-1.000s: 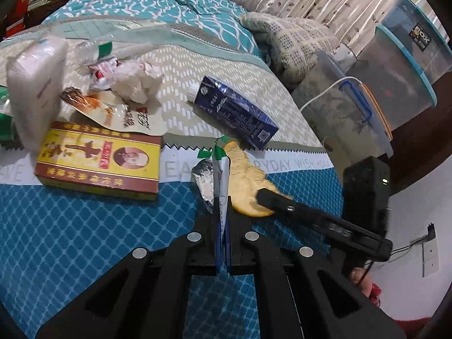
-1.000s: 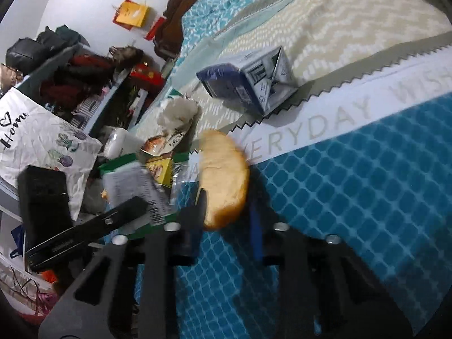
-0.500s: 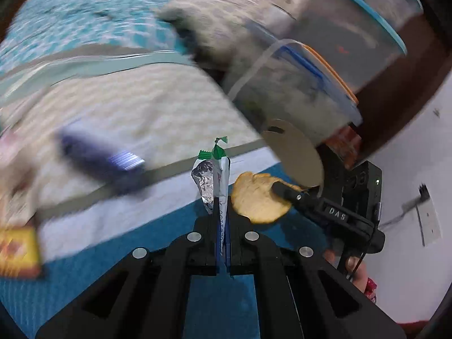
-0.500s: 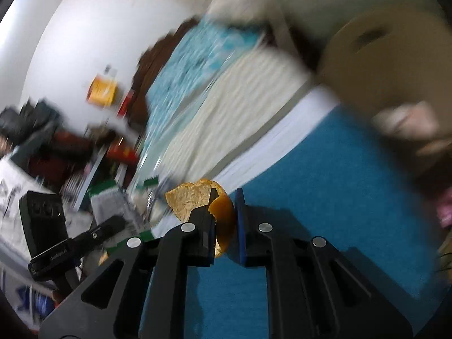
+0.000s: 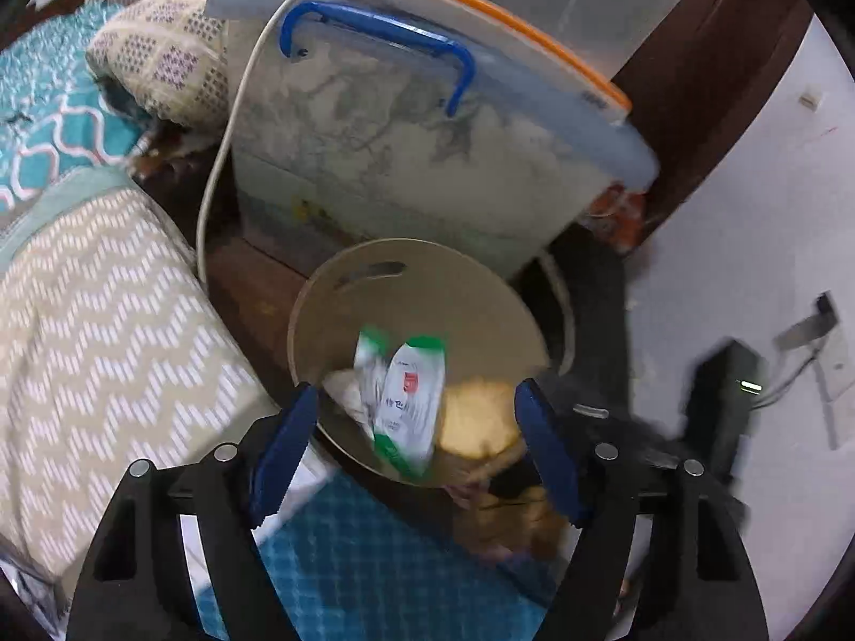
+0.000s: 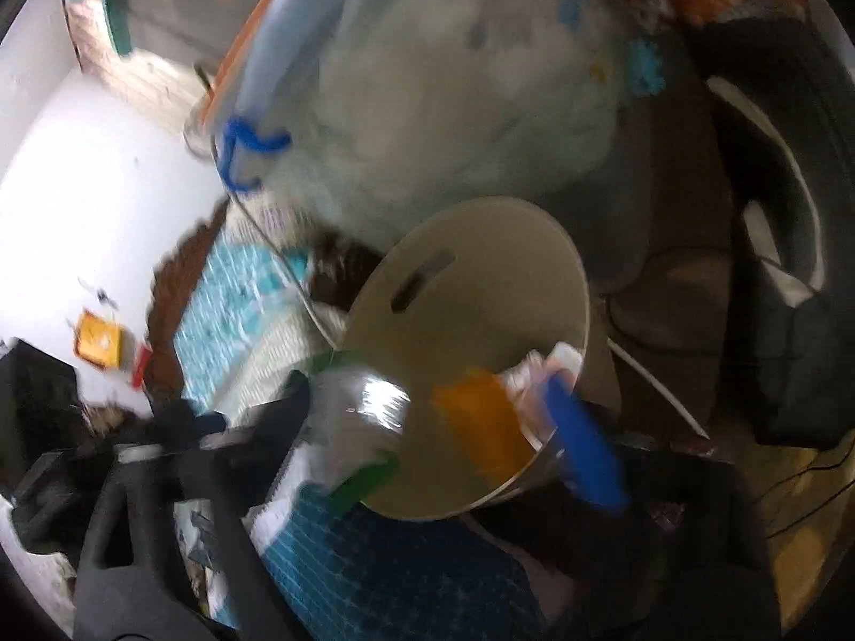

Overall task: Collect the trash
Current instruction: 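Carry both to the wastebasket and open both grippers over it, then grasp the tissue pack with the left gripper while the right grasps the paper bag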

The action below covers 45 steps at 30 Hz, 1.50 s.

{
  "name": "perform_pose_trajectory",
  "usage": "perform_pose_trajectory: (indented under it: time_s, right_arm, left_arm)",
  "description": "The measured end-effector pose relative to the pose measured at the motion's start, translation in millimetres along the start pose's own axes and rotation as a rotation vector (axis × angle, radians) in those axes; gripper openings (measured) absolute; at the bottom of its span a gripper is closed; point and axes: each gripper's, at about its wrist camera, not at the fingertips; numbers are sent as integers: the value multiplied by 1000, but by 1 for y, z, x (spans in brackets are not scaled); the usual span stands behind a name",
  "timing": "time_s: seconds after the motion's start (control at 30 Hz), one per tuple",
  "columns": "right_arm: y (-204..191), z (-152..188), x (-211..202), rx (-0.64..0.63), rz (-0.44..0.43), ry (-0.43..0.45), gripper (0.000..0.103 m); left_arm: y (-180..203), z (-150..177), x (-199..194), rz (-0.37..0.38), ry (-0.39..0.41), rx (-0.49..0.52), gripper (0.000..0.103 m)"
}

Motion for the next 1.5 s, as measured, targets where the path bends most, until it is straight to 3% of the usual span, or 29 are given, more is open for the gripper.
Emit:
perform_pose_trajectory:
  time_s: [0.1,0.17,0.27,0.4,0.67,0.77,0.93,1.1,1.27,1.37,1.5]
  right_arm:
    - [-14,7,-12,-46,-12,41,88]
    - [-20,11,-19,-60,-36,51,88]
    - [-34,21,-21,-95,-75,36,89]
    - [-74,46,-18,-151,-152,-29,89]
    - [-171,134,13,-348,-298,-248,89]
    - [-211,177,27,-444,-337,-341,88]
    - [-271,254,57,-588,-383,-512,85]
    - [-331,312,88,-775,-377,-575,85]
    - [-376,344,144,-842,-324,-606,85]
    - [-395,360,170,-873,-283,-614,86]
    - [-409,385,196,-940,-252,-642,82]
  left_arm:
    - [-10,10,-12,9,20,-17,68]
    - [-17,22,-31,-26,61,2,68]
    - [-32,50,-72,-96,133,14,69]
    - [-67,101,-134,-179,223,-53,70]
    - [-157,225,-275,-418,364,-350,69]
    - [-192,276,-326,-556,414,-488,69]
    - [-234,330,-377,-714,473,-662,69]
    - [-255,347,-387,-698,507,-708,73]
    - [-266,335,-368,-660,491,-676,78]
    - [-270,322,-352,-689,464,-624,87]
    - [-277,303,-336,-739,438,-576,87]
Point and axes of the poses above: each gripper's, at about its wrist camera, not at the fingertips, and x roughly the way its jaws point, y to its right, z to its underside, and after that the axes turned 3 degrees about x, right-handed
